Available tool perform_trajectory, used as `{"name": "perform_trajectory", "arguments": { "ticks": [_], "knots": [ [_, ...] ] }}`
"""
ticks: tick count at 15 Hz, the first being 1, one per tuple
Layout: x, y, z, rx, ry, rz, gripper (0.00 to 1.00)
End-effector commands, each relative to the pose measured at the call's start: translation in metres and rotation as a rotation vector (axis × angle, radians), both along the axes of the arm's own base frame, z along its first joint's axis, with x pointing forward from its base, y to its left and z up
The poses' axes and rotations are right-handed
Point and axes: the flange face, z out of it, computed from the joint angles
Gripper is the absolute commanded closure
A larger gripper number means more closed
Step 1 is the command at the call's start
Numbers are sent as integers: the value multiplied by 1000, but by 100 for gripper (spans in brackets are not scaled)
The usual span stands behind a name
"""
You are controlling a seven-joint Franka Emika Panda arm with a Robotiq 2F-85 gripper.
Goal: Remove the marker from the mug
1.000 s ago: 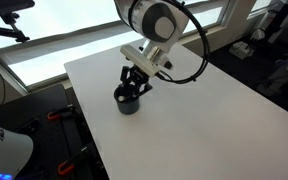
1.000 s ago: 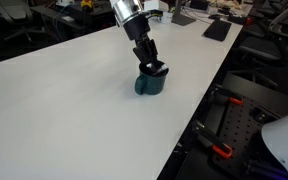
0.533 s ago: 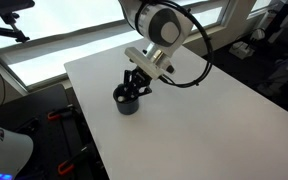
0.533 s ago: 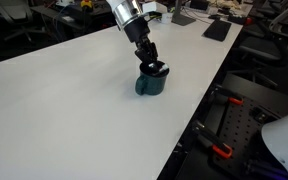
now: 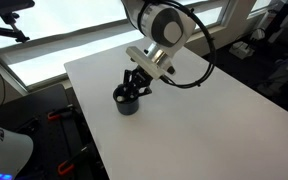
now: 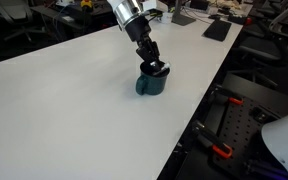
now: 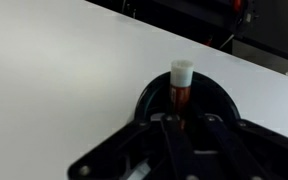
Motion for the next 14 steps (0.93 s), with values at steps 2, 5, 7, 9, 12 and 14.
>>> {"name": "perform_trajectory", "arguments": {
  "ticks": [2,5,7,9,12,14],
  "knots": [
    [-4,1,25,-12,21,-28,95],
    [-7,2,38,-10,7,-27,95],
    [-9,3,49,-13,-18,-25,95],
    [-12,4,61,-12,-46,-24,95],
    [-24,5,84,-2,-98,-21,95],
    [-35,6,100,14,-115,-7,95]
  ]
}}
